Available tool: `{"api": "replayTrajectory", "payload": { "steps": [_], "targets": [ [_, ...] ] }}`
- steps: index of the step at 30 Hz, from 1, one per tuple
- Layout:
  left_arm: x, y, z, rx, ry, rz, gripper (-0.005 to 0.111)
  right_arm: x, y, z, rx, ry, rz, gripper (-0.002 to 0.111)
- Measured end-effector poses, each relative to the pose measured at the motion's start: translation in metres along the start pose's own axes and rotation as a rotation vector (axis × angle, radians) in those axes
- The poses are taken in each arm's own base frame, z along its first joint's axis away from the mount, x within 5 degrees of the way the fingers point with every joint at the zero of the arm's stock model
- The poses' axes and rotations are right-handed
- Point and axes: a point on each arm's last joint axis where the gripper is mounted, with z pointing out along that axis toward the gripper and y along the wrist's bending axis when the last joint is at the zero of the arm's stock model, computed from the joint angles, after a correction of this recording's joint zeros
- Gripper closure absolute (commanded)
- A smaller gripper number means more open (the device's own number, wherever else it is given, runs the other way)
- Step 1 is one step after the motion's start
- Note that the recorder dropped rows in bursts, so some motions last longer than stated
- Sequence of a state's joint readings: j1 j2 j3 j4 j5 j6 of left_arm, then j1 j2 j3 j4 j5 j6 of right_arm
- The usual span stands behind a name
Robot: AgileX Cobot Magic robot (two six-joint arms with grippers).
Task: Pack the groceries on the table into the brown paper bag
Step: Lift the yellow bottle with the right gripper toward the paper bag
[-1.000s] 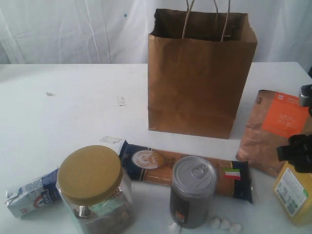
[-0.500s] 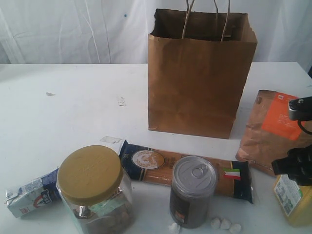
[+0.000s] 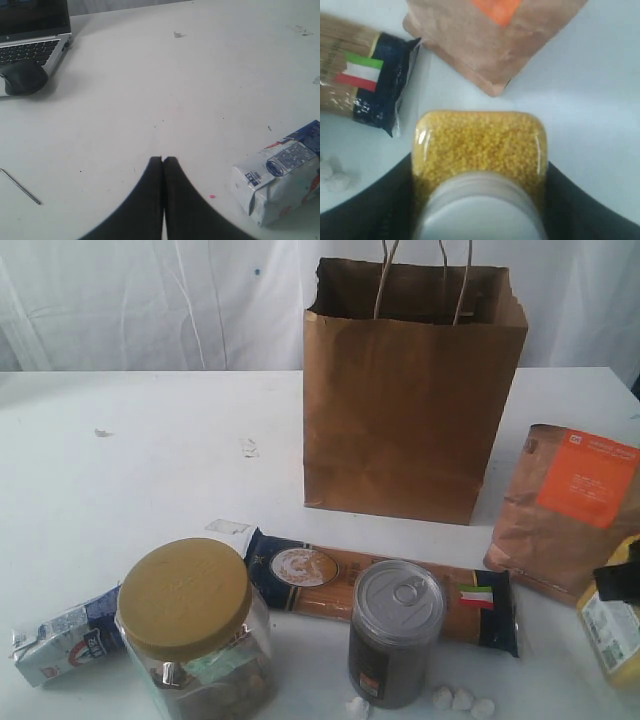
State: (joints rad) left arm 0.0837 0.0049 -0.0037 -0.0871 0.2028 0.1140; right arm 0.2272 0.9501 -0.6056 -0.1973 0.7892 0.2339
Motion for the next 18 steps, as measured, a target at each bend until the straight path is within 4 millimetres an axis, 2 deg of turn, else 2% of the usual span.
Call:
{"api": "replayTrajectory", "payload": {
  "steps": [5, 10, 13, 18],
  "targets": [
    [0.0, 0.0, 0.0, 0.0, 0.0, 0.0, 0.107, 0.026, -0.012, -0.058, -0.007, -0.213, 0.006, 0.108],
    [0.0, 0.0, 0.0, 0.0, 0.0, 0.0, 0.107, 0.046, -0.016, -0.081, -0.017, -0.291, 0.03, 0.108],
    [0.0, 0.0, 0.0, 0.0, 0.0, 0.0, 0.107, 0.05, -0.017, -0.096, -0.051, -0.34, 0.056, 0.108],
    [0.0, 0.0, 0.0, 0.0, 0.0, 0.0, 0.107, 0.039, -0.016, -0.135, -0.128, -0.475, 0.099, 0.108]
  ]
}}
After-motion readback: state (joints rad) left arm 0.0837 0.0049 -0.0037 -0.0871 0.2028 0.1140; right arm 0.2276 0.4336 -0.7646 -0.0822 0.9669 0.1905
